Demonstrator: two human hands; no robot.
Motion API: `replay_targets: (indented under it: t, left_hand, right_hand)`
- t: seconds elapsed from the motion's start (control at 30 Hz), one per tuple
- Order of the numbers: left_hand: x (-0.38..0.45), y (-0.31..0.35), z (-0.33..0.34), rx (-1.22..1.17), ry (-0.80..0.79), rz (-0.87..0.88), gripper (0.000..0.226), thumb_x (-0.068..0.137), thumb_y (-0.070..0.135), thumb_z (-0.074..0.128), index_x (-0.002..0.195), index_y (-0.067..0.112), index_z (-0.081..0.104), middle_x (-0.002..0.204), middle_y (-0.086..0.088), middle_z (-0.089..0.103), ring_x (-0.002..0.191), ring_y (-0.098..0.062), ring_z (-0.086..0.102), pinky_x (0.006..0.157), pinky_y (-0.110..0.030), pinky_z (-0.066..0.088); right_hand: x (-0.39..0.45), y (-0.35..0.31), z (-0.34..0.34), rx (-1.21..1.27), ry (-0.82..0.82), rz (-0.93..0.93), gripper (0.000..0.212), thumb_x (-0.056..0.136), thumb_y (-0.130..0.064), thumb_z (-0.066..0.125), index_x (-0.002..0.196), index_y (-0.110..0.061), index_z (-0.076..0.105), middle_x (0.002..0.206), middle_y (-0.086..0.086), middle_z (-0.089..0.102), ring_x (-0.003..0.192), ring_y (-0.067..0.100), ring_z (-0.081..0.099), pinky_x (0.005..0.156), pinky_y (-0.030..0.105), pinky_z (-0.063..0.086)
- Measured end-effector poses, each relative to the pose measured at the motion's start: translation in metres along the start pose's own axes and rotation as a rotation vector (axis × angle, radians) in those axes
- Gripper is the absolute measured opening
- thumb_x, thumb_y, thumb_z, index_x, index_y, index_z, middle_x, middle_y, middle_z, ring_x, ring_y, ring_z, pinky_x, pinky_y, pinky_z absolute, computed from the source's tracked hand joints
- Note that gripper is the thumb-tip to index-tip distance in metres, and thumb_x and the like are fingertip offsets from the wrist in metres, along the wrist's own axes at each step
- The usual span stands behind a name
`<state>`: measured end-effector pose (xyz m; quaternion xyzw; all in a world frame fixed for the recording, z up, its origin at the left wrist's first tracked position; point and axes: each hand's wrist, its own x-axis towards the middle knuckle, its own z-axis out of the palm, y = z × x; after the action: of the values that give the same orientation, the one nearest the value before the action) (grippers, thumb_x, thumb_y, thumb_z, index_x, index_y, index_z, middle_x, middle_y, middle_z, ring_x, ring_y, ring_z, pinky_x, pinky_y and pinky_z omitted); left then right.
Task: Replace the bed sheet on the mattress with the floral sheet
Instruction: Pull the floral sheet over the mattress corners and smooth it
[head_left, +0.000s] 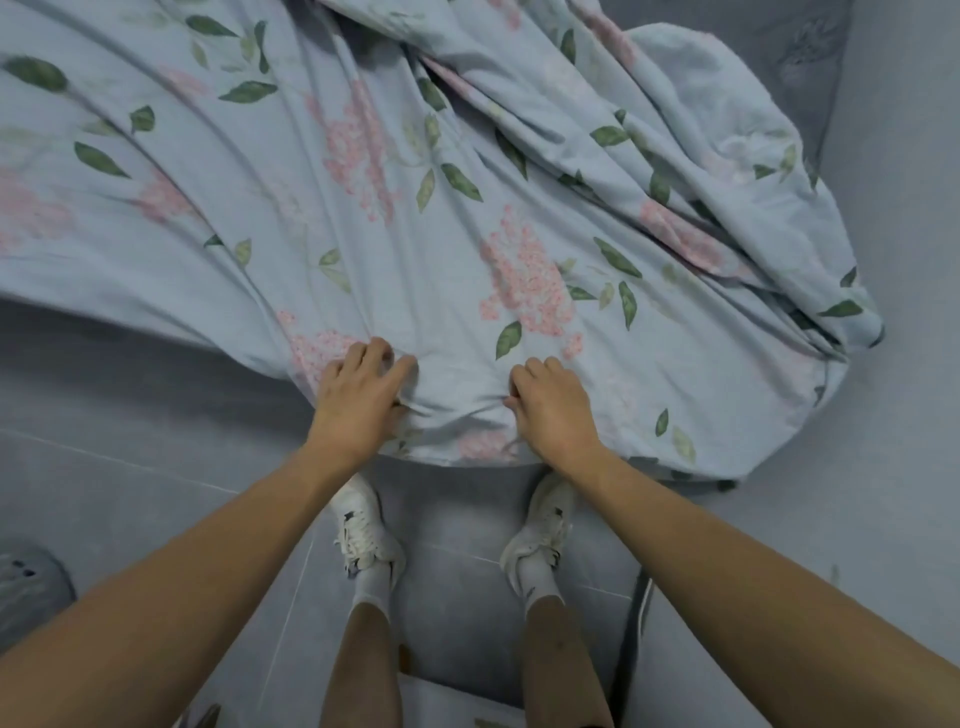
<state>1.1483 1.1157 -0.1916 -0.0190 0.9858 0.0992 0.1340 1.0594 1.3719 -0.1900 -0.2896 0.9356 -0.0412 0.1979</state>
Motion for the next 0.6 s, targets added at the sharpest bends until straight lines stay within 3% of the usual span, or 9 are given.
replay_targets:
  t: [0.1, 0.2, 0.33, 0.43, 0.6]
  left_hand:
    - [0.012, -0.005, 0.003, -0.064, -0.066, 0.074, 0.034, 0.066, 0.010, 0.085, 0.087, 0.013, 0.059, 0.090, -0.006, 0.055, 0.085, -0.030, 0.051, 0.056, -0.041, 0.043]
    - [0.003, -0.006, -0.001, -0.180, -0.099, 0.072, 0.027, 0.073, 0.008, 0.082, 0.079, 0.014, 0.056, 0.082, -0.005, 0.056, 0.084, -0.030, 0.054, 0.057, -0.042, 0.046]
    - [-0.026, -0.018, -0.019, -0.233, -0.056, 0.061, 0.018, 0.084, 0.013, 0.075, 0.094, 0.016, 0.060, 0.094, -0.002, 0.056, 0.084, -0.026, 0.052, 0.062, -0.039, 0.045]
    - [-0.045, -0.047, -0.034, -0.205, 0.015, -0.071, 0.036, 0.081, 0.009, 0.075, 0.113, 0.017, 0.062, 0.107, -0.004, 0.055, 0.090, -0.028, 0.056, 0.063, -0.039, 0.046]
    - [-0.053, -0.135, -0.051, -0.073, 0.070, -0.324, 0.053, 0.073, 0.023, 0.087, 0.119, 0.016, 0.062, 0.114, -0.006, 0.055, 0.102, -0.031, 0.056, 0.073, -0.043, 0.046]
  right_hand:
    - [0.002, -0.006, 0.003, 0.026, -0.033, -0.022, 0.028, 0.082, -0.018, 0.080, 0.078, -0.010, 0.054, 0.076, 0.010, 0.056, 0.071, 0.033, 0.052, 0.057, 0.039, 0.035]
    - [-0.006, -0.019, 0.000, -0.005, -0.125, -0.159, 0.020, 0.080, -0.024, 0.070, 0.076, -0.011, 0.055, 0.075, 0.011, 0.056, 0.069, 0.031, 0.055, 0.058, 0.036, 0.029]
    - [-0.005, -0.038, -0.013, 0.008, -0.116, -0.124, 0.026, 0.074, -0.015, 0.072, 0.089, -0.015, 0.052, 0.096, 0.011, 0.057, 0.080, 0.033, 0.053, 0.059, 0.038, 0.035]
    - [0.011, -0.070, -0.030, 0.068, -0.089, -0.119, 0.025, 0.079, -0.019, 0.066, 0.099, -0.016, 0.051, 0.107, 0.011, 0.052, 0.090, 0.032, 0.051, 0.065, 0.042, 0.044]
    - [0.063, -0.151, -0.041, 0.100, -0.032, -0.291, 0.025, 0.085, -0.022, 0.065, 0.107, -0.015, 0.058, 0.108, 0.006, 0.052, 0.096, 0.029, 0.052, 0.070, 0.044, 0.047]
